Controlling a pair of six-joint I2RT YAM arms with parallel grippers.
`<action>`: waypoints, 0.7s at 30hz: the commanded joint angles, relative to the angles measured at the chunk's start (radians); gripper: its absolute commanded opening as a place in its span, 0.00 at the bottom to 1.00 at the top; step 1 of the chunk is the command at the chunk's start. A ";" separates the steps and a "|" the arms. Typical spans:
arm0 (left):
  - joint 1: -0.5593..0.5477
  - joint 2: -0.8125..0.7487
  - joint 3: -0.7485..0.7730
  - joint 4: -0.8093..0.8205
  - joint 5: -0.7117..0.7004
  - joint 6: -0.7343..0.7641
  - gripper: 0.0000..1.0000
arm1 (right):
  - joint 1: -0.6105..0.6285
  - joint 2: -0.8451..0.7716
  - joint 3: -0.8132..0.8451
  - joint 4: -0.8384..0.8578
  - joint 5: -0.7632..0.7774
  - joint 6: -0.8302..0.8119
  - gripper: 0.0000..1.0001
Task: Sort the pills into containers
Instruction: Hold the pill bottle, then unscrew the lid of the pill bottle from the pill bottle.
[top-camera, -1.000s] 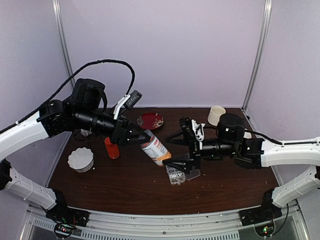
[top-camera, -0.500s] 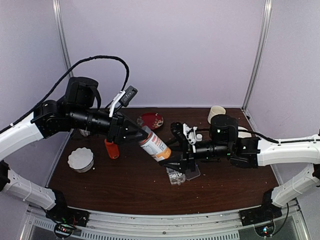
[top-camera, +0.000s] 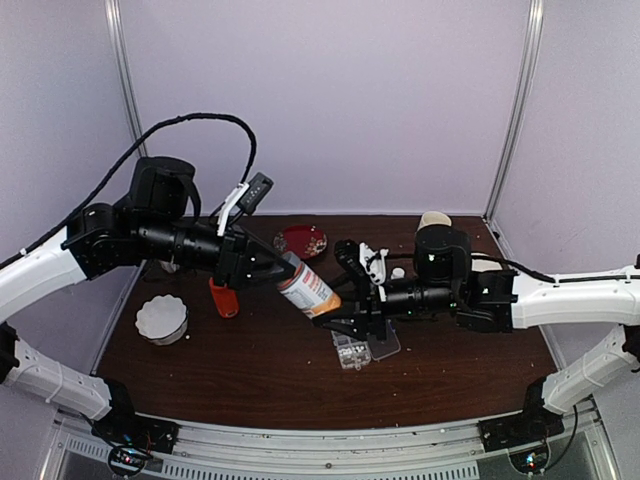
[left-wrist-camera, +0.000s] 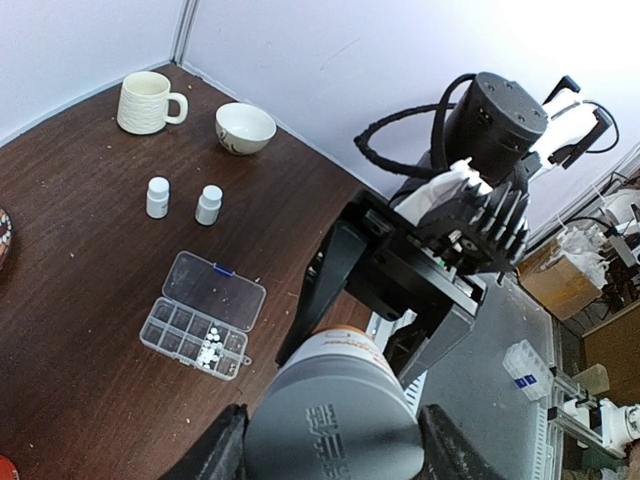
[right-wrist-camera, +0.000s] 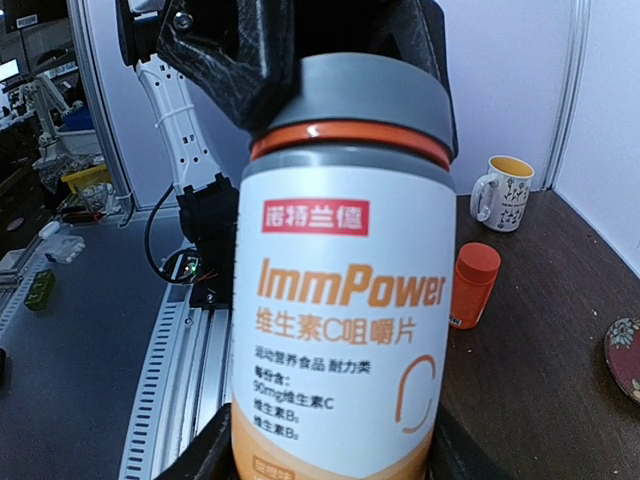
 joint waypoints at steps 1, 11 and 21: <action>-0.006 -0.023 -0.013 0.083 -0.031 -0.032 0.15 | 0.015 0.009 0.041 -0.017 0.016 -0.036 0.23; -0.006 0.038 0.047 -0.027 -0.164 -0.435 0.08 | 0.121 -0.015 -0.005 0.013 0.491 -0.365 0.15; -0.008 -0.034 -0.110 0.186 -0.197 -0.652 0.37 | 0.149 -0.031 -0.050 0.096 0.622 -0.447 0.10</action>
